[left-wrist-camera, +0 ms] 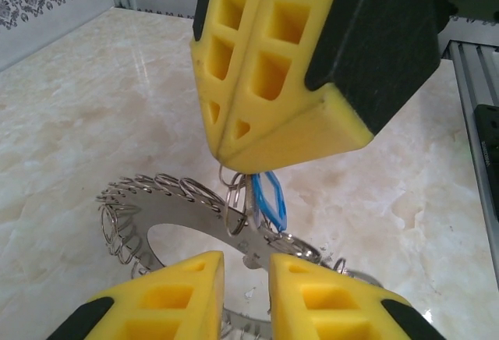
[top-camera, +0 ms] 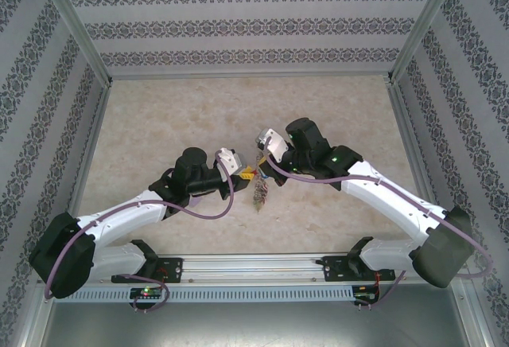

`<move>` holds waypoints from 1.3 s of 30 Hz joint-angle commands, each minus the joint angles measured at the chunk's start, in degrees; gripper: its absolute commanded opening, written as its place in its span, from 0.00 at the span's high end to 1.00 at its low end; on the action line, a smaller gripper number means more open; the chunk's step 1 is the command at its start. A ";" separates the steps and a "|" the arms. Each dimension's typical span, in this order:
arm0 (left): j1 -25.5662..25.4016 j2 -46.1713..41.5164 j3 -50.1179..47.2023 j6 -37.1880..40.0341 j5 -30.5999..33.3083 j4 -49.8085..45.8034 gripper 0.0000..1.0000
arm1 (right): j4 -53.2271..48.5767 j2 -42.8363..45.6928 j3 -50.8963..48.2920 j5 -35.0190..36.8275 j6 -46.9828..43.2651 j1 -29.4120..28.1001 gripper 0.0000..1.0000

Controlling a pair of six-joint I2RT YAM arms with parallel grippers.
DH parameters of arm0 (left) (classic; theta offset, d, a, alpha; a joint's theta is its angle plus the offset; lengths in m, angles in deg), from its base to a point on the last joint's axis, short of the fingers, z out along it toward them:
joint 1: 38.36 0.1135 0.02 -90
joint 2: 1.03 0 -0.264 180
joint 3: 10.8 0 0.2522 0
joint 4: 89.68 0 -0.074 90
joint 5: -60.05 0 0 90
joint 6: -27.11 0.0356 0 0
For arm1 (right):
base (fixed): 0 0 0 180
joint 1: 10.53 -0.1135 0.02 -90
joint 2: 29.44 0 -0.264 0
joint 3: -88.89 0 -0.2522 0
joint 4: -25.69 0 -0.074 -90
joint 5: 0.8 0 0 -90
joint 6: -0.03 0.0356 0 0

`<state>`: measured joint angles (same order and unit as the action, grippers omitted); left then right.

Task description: Put the keys on the keyring

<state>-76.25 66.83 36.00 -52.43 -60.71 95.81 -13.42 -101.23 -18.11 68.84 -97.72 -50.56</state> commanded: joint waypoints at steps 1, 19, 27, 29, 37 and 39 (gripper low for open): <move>-0.52 0.84 2.51 1.44 -1.94 -1.02 0.78 | 0.89 -0.02 2.28 -0.66 -1.09 -0.75 1.00; -0.52 2.17 6.66 7.37 0.98 -8.52 0.82 | 1.37 -0.46 2.02 -3.27 -2.87 -0.83 1.00; -0.52 3.13 7.59 8.17 0.10 -8.86 0.83 | 1.52 -0.92 2.19 -4.16 -3.14 -0.79 1.00; -0.52 3.33 7.67 8.09 -0.34 -8.52 0.83 | 1.61 -0.95 2.21 -4.32 -3.09 -0.78 1.00; -0.52 3.95 8.24 8.53 -0.01 -9.18 0.83 | 1.69 -0.63 2.12 -5.16 -2.88 -1.01 1.00; -0.52 3.90 8.19 8.48 0.09 -8.90 0.83 | 1.54 -0.55 2.11 -5.27 -2.97 -1.07 1.00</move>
<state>-76.25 70.52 42.36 -45.09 -59.88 87.33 -13.39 -102.26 -18.09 65.80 -99.84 -50.83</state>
